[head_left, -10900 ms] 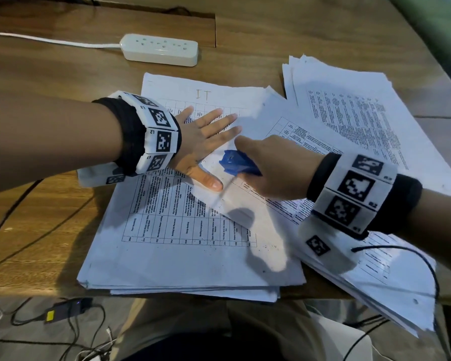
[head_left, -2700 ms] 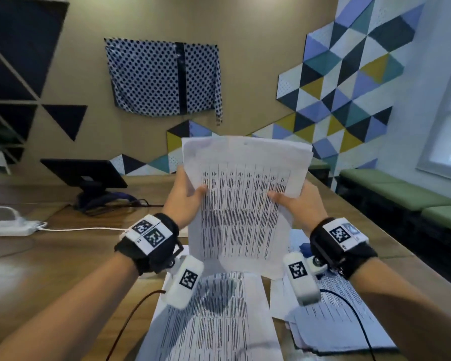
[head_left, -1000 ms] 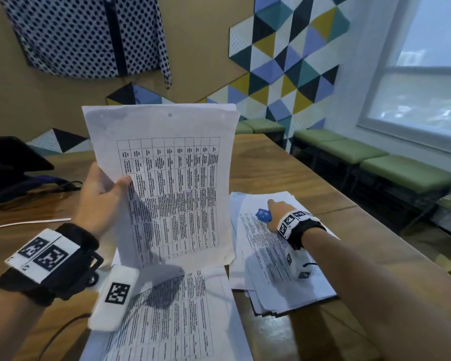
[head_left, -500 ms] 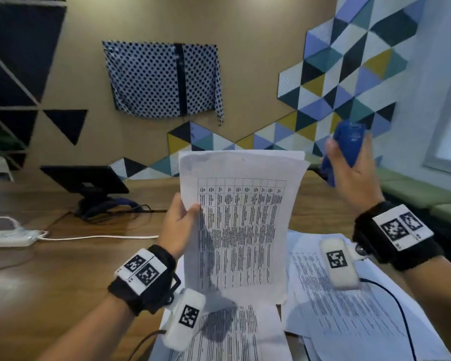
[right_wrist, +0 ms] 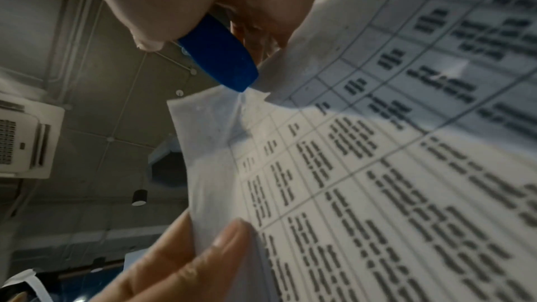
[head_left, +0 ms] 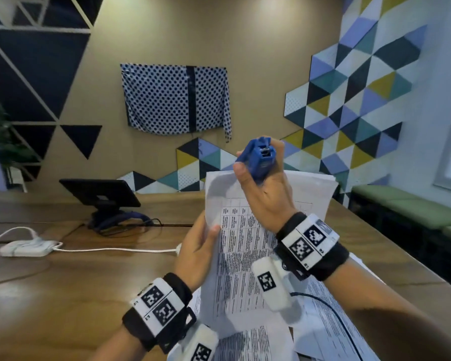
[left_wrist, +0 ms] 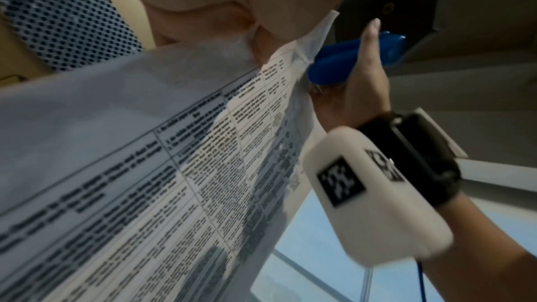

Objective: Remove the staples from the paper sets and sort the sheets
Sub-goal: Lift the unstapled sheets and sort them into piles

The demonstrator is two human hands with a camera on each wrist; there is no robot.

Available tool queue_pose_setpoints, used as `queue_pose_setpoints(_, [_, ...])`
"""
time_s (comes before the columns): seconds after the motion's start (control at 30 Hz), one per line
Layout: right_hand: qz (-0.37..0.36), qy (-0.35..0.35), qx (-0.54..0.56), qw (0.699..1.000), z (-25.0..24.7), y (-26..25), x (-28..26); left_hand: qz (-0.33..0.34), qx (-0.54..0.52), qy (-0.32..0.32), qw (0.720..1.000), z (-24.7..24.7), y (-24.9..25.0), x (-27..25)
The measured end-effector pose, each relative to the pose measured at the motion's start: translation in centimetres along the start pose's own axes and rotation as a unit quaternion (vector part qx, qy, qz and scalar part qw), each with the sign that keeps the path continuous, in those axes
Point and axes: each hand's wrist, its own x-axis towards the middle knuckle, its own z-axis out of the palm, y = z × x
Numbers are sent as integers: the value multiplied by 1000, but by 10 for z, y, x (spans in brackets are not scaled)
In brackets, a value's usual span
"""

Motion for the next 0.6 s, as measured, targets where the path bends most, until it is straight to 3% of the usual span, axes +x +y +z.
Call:
queue_pose_setpoints(0.17, [-2, 37, -46, 998, 8, -8, 11, 34, 19, -11, 999, 5, 4, -3])
queue_pose_setpoints(0.6, [13, 94, -16, 995, 17, -19, 28, 66, 68, -25, 995, 15, 8, -2])
